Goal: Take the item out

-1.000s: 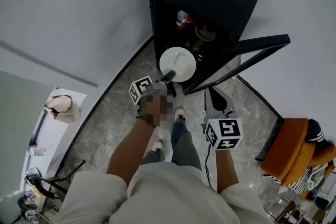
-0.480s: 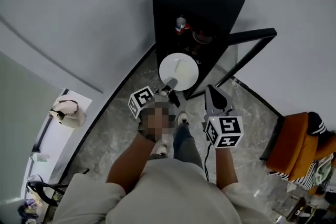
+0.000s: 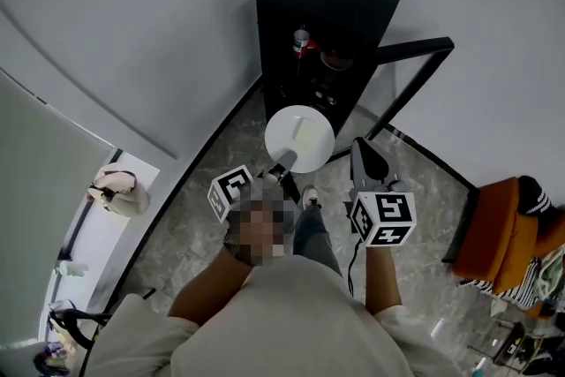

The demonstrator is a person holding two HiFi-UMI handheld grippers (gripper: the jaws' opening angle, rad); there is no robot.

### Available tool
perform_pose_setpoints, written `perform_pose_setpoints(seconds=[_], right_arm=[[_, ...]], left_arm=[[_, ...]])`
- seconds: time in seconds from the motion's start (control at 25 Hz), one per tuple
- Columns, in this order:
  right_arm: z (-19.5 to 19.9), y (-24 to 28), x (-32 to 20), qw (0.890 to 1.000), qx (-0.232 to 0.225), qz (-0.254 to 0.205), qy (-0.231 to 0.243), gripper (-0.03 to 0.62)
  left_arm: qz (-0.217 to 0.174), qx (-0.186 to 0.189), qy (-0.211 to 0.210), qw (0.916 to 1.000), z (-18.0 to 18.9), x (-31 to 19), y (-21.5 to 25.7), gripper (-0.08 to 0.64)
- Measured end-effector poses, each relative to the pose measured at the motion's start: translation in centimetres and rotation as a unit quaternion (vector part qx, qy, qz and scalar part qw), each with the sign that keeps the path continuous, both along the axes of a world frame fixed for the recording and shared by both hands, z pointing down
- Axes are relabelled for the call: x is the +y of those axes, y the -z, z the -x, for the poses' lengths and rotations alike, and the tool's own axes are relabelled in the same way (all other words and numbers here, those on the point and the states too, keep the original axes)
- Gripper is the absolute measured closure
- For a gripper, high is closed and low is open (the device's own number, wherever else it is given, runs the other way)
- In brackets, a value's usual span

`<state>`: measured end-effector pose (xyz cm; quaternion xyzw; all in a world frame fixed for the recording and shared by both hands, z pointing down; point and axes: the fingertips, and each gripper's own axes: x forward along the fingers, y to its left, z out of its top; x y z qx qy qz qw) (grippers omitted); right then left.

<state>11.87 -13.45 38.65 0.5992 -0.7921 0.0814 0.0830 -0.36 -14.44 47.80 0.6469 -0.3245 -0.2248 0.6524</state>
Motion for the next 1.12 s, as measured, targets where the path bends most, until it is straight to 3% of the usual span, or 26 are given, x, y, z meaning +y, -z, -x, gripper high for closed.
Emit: perform_pose_setpoints(seconds=[0.56,1.12], right_arm=[[1.0,1.5,3.0,1.000,-0.001,-0.007,-0.007,0.584],[1.1,0.8,2.9,1.000,0.025,0.002,0.000,0.586]], left_arm=[[-0.036,0.009,-0.026,0.9990,-0.5,3.7,4.3,0.540],[-0.031,0.019,-0.031,0.9989,-0.8,3.8,4.1,0.540]])
